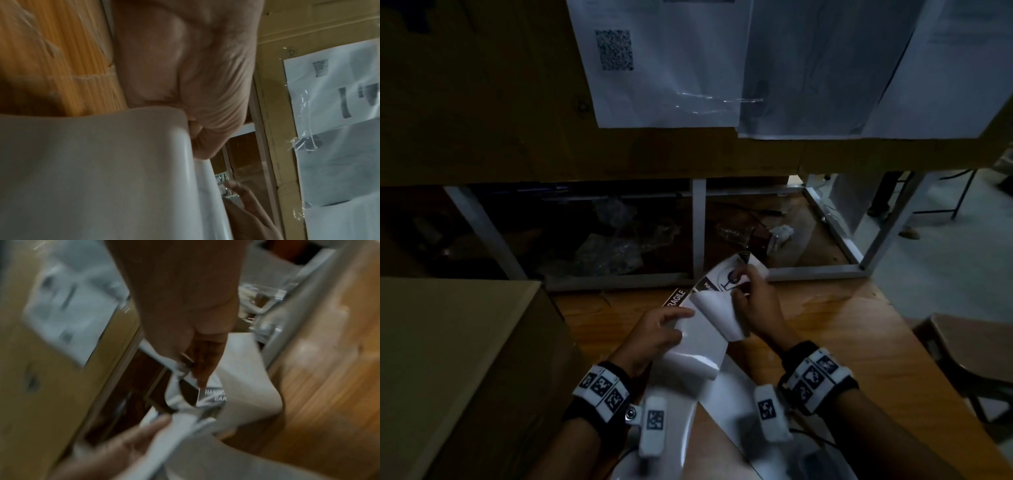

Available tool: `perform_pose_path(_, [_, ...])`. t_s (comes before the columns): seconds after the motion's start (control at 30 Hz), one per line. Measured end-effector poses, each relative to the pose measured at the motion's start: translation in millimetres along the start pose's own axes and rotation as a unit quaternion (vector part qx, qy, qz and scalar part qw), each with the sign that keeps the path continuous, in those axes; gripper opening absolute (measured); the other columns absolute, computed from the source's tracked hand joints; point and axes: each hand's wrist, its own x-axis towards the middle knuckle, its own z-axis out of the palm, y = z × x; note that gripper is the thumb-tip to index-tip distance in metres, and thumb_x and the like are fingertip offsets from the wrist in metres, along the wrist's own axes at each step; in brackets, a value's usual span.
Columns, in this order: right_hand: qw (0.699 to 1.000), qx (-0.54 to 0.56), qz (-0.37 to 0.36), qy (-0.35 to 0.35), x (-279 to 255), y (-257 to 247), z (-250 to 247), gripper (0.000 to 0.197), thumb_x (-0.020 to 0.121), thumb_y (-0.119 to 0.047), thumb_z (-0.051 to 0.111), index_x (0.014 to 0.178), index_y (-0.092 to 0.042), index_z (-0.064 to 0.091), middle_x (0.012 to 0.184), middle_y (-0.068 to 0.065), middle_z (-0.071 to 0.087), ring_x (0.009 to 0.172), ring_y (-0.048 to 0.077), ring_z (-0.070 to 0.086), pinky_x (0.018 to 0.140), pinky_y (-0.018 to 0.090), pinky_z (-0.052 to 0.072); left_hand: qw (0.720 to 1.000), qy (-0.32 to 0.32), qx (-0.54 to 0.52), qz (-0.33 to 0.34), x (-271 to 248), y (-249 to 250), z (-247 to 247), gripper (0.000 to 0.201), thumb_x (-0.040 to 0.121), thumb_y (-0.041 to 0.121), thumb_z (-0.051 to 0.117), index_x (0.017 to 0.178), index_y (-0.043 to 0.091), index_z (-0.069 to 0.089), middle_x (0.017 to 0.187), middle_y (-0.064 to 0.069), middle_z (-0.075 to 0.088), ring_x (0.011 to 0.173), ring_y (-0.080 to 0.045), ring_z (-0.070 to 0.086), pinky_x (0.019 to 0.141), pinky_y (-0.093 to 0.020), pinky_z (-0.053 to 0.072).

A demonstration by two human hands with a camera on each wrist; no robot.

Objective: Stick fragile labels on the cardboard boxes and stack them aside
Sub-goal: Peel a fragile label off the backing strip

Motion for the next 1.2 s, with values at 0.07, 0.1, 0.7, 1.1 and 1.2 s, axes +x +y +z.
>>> perform_pose_path(0.07, [0.996,-0.045,-0.047,-0.055,-5,-5,6,0.021,0.093,-0.003,0.051,0.097,-0.021,0.061,0.08,-0.001,0.064,0.067,0.018,0.062,0.06,0.033,0.051,1.0,0.005,0.004,0.005,3,-1,3,0.046,0.084,-0.012,0.053,0.114,0.02,0.068,0.117,-0.006,0.067,0.102,-0.021,0.066,0.079,-0.034,0.056])
perform_pose_path(0.1, [0.995,-0.039,-0.054,-0.075,-7,-6,7,0.026,0.091,0.0,0.049,0.091,-0.02,0.064,0.078,0.001,0.066,0.065,0.02,0.062,0.06,0.033,0.049,1.0,0.014,0.0,0.009,3,-1,4,0.042,0.086,-0.01,0.053,0.11,0.02,0.07,0.111,-0.006,0.07,0.097,-0.021,0.068,0.076,-0.031,0.055])
perform_pose_path(0.7, [0.981,0.109,0.052,-0.15,-20,-32,6,0.019,0.087,-0.004,0.069,0.105,-0.006,0.065,0.085,0.018,0.072,0.065,0.017,0.067,0.064,0.03,0.058,0.991,0.11,0.055,0.047,8,-1,10,0.02,0.089,0.007,0.065,0.091,0.026,0.07,0.101,0.009,0.068,0.1,-0.009,0.062,0.086,-0.024,0.048])
perform_pose_path(1.1, [0.988,-0.035,0.033,-0.146,-28,-37,6,0.014,0.091,-0.025,0.068,0.081,-0.016,0.067,0.063,-0.006,0.059,0.049,0.002,0.056,0.05,0.019,0.045,0.988,0.123,0.071,0.065,14,2,13,0.02,0.088,0.007,0.067,0.091,0.026,0.069,0.097,0.013,0.065,0.097,-0.004,0.06,0.084,-0.024,0.049])
perform_pose_path(1.2, [0.99,0.052,0.1,-0.082,-19,-33,-11,0.017,0.089,-0.017,0.069,0.085,-0.001,0.067,0.073,0.011,0.065,0.061,0.008,0.063,0.055,0.026,0.054,0.989,0.137,0.044,0.038,15,-3,5,0.017,0.089,0.006,0.066,0.101,0.018,0.07,0.098,0.01,0.063,0.092,-0.001,0.057,0.074,-0.019,0.046])
